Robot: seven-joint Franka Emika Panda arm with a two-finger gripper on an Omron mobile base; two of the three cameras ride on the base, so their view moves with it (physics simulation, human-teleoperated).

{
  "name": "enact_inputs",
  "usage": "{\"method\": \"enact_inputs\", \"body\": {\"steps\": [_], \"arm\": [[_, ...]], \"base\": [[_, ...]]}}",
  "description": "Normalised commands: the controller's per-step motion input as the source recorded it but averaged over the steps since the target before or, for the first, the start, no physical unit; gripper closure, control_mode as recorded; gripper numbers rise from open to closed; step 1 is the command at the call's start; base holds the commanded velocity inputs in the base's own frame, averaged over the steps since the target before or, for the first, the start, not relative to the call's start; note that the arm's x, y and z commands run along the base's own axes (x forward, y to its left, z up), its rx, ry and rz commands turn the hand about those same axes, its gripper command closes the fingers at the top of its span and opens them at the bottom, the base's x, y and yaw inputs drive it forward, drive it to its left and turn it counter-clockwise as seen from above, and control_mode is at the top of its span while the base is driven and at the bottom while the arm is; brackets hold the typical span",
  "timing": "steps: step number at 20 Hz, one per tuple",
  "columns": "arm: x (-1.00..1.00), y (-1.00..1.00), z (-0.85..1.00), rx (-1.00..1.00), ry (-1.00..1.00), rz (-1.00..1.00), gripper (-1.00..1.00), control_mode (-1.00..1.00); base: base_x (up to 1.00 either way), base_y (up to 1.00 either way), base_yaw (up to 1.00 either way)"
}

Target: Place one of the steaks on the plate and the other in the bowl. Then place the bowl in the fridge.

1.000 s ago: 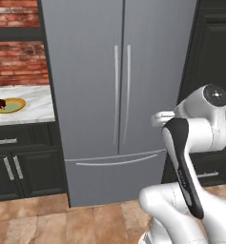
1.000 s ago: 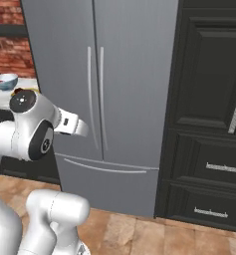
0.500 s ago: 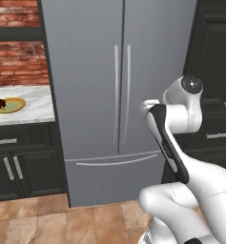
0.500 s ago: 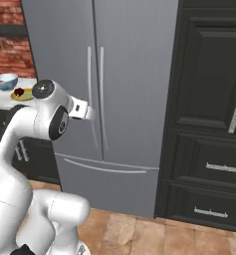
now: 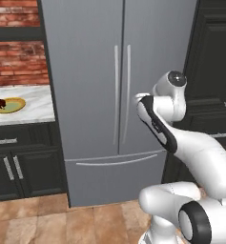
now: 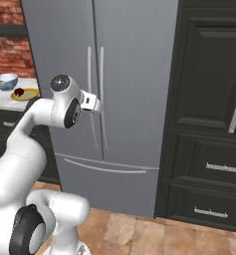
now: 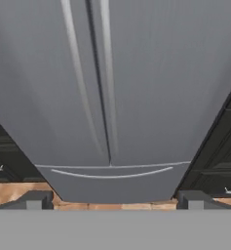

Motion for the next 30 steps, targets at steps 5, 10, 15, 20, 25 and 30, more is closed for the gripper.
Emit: {"method": "enact_inputs", "body": {"steps": [5, 10, 15, 20, 25, 30], "arm": [[0.65, 0.00, -0.29, 0.00, 0.00, 0.05, -1.00, -1.00], [0.58, 0.00, -0.19, -0.01, 0.00, 0.00, -1.00, -1.00], [0.57, 0.00, -0.25, -0.01, 0.00, 0.00, -1.00, -1.00], [0.59, 0.00, -0.23, 0.00, 0.00, 0.00, -1.00, -1.00], [0.45, 0.00, -0.16, 0.00, 0.00, 0.00, -1.00, -1.00], [0.50, 0.00, -0.25, 0.00, 0.00, 0.00, -1.00, -1.00]], "base": [[0.00, 0.00, 0.00], [0.00, 0.00, 0.00], [0.00, 0.00, 0.00], [0.00, 0.00, 0.00], [0.00, 0.00, 0.00], [0.00, 0.00, 0.00]]}}
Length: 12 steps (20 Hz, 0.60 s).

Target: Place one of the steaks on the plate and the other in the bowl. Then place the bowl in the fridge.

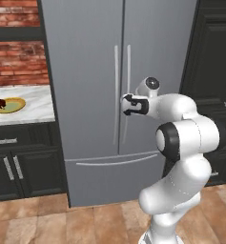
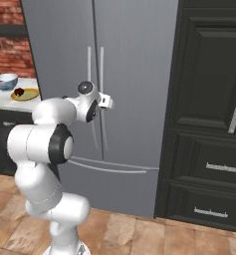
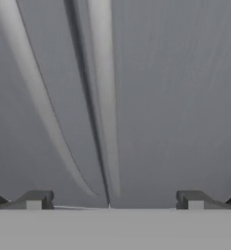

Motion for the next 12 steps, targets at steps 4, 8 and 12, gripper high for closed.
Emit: {"method": "enact_inputs", "body": {"steps": [4, 8, 12], "arm": [[0.58, 0.00, -0.33, 0.00, 0.00, 0.00, -1.00, -1.00], [0.54, 0.00, -0.27, 0.00, 0.00, 0.00, -1.00, -1.00], [0.53, 0.00, -0.24, 0.00, 0.00, 0.00, -1.00, -1.00]], "base": [[0.00, 0.00, 0.00], [0.00, 0.00, 0.00], [0.00, 0.00, 0.00]]}}
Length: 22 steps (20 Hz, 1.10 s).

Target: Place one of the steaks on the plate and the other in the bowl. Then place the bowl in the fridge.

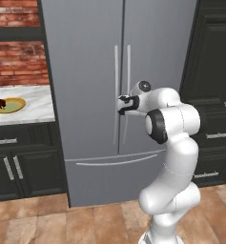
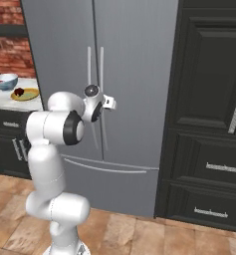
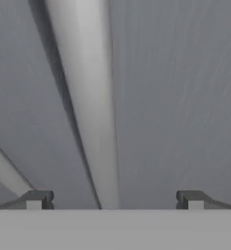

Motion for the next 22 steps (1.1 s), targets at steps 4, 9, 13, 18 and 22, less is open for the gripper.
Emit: {"method": "enact_inputs", "body": {"steps": [4, 9, 13, 18, 22], "arm": [[0.47, 0.00, -0.20, 0.00, 0.00, 0.00, -1.00, -1.00], [0.47, -0.02, -0.15, 0.00, 0.00, 0.00, -1.00, -1.00], [0.50, 0.00, -0.26, 0.00, 0.00, 0.00, -1.00, -1.00], [0.82, -0.02, -0.72, 0.00, 0.00, 0.00, 1.00, -1.00], [0.94, -0.71, -0.62, 0.06, 0.16, 0.00, 1.00, -1.00]], "base": [[0.00, 0.00, 0.00], [0.00, 0.00, 0.00], [0.00, 0.00, 0.00], [0.00, 0.00, 0.00], [0.00, 0.00, 0.00]]}}
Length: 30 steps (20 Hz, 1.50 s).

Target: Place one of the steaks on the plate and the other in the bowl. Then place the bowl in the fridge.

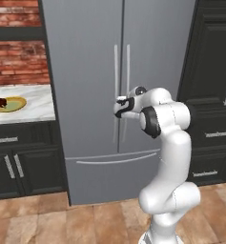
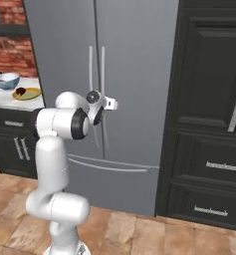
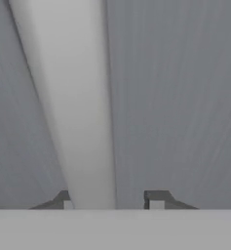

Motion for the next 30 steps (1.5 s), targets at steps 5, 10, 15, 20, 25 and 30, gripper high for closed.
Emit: {"method": "enact_inputs", "body": {"steps": [5, 10, 15, 20, 25, 30], "arm": [[0.31, -1.00, -0.24, 0.23, 0.26, 0.00, 1.00, -1.00], [-0.19, -1.00, -0.08, 0.32, 0.06, 0.00, 1.00, -1.00], [-0.78, -1.00, -0.10, 0.34, 0.00, 0.00, 1.00, -1.00], [-0.85, -1.00, -0.11, 0.30, -0.05, 0.00, 1.00, -1.00], [-0.68, -1.00, -0.07, 0.18, -0.08, 0.00, 1.00, -1.00], [-0.44, -1.00, -0.14, 0.06, -0.01, 0.00, 1.00, -1.00]], "base": [[0.00, 0.00, 0.00], [0.00, 0.00, 0.00], [0.00, 0.00, 0.00], [0.00, 0.00, 0.00], [0.00, 0.00, 0.00], [0.00, 0.00, 0.00]]}}
